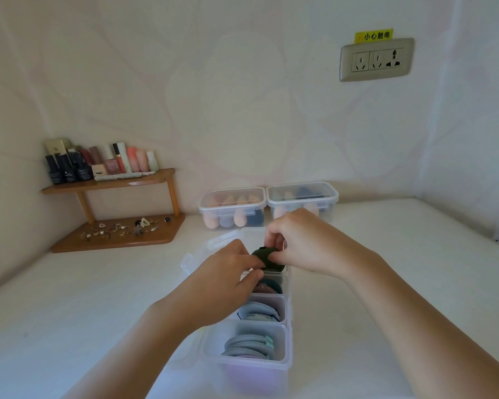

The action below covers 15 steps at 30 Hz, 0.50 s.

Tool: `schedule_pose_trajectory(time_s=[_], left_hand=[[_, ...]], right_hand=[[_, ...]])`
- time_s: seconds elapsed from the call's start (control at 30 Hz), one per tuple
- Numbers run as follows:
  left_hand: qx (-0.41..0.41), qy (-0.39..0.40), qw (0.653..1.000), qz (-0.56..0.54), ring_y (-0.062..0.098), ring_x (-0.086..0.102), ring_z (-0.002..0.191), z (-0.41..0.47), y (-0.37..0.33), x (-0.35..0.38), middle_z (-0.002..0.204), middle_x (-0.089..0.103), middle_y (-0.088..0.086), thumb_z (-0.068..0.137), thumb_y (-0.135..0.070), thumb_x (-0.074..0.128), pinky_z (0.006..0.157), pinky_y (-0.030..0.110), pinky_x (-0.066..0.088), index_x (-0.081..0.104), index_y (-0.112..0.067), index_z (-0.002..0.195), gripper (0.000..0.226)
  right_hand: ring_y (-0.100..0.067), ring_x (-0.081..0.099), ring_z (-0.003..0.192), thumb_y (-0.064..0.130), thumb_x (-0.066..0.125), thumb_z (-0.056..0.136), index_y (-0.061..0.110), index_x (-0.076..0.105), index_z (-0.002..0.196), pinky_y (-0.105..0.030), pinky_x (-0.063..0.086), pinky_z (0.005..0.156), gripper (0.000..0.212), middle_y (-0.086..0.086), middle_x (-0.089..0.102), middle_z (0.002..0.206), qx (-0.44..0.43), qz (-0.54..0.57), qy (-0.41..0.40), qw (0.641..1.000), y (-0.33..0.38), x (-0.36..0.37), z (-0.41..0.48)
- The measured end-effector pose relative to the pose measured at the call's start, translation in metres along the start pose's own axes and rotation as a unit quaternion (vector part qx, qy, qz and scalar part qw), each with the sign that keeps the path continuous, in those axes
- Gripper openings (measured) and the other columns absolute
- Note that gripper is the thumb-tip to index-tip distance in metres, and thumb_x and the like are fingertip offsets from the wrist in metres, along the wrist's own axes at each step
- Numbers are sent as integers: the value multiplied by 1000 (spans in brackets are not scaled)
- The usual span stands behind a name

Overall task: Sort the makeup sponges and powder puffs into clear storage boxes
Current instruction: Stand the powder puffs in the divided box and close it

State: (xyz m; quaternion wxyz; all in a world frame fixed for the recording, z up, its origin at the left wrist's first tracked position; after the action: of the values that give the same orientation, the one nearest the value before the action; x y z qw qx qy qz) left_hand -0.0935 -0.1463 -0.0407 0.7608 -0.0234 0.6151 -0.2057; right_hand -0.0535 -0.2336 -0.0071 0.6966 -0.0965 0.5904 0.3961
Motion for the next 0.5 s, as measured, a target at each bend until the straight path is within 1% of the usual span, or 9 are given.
schedule_pose_trajectory(time_s=[0.07, 0.13, 0.23, 0.3, 0.37, 0.4, 0.43, 0.5], left_hand=[[-2, -4, 1000, 3, 2, 47, 83, -1, -1, -1, 97, 46, -11, 97, -36, 41, 65, 7, 35, 62, -32, 117, 29], [-8, -2, 1000, 9, 4, 48, 87, 0, 0, 0, 102, 48, -9, 97, -37, 41, 67, 7, 35, 61, -32, 119, 30], [-4, -9, 1000, 30, 4, 46, 93, 0, -2, -1, 108, 47, -9, 97, -39, 41, 69, 6, 34, 61, -34, 121, 32], [2, -14, 999, 41, 2, 43, 94, -1, -4, -2, 112, 45, -11, 96, -40, 41, 71, 6, 34, 61, -34, 120, 32], [7, -16, 999, 44, 2, 44, 96, -2, -6, -4, 116, 46, -12, 96, -39, 42, 77, 8, 35, 61, -34, 120, 31], [8, -18, 999, 42, 2, 46, 98, -2, -7, -4, 119, 47, -13, 96, -39, 42, 80, 10, 36, 61, -33, 120, 30], [7, -18, 999, 38, 3, 49, 99, -2, -7, -5, 120, 49, -13, 96, -38, 42, 83, 12, 38, 59, -32, 120, 30], [1, -16, 999, 32, 5, 52, 102, -2, -7, -4, 119, 54, -12, 96, -37, 42, 85, 14, 39, 57, -31, 120, 28]], right_hand=[[-9, 58, 74, 16, 68, 79, 19, 73, 84, -23, 46, 63, 8, 9, 63, 77, -6, -20, 6, 1000, 2, 3, 0], [-14, 58, 79, 16, 69, 78, 21, 75, 84, -26, 46, 62, 11, 6, 61, 81, -11, -48, 15, 999, 3, 7, 0], [-22, 58, 79, 15, 68, 78, 22, 76, 87, -27, 41, 56, 14, 2, 55, 76, 6, -86, 14, 996, 1, 10, 1], [-25, 59, 81, 14, 65, 81, 19, 76, 90, -27, 39, 54, 15, -3, 60, 81, 10, -120, 8, 993, 3, 10, 1], [-23, 60, 82, 16, 64, 84, 16, 75, 93, -25, 38, 54, 14, -6, 65, 87, 11, -122, 14, 992, 2, 11, 0], [-21, 60, 78, 19, 63, 86, 13, 75, 91, -26, 39, 55, 14, -6, 65, 85, 16, -98, 29, 995, 0, 12, 0], [-18, 57, 70, 22, 62, 88, 10, 74, 86, -27, 39, 55, 17, -5, 64, 79, 21, -62, 51, 997, -2, 14, -2], [-13, 41, 55, 24, 60, 90, 6, 69, 73, -26, 31, 50, 26, -5, 54, 65, 33, -10, 94, 995, -4, 16, -6]])
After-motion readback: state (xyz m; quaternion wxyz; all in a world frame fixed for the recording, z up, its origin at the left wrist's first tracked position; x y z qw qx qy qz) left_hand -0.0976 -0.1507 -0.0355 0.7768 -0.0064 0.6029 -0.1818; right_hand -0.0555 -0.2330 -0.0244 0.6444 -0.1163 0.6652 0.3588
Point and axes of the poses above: each hand's wrist, its own z-axis towards the middle knuckle, its own x-axis out of the palm, y = z × x, the point moved 9 cm from there along z, towards the middle knuckle
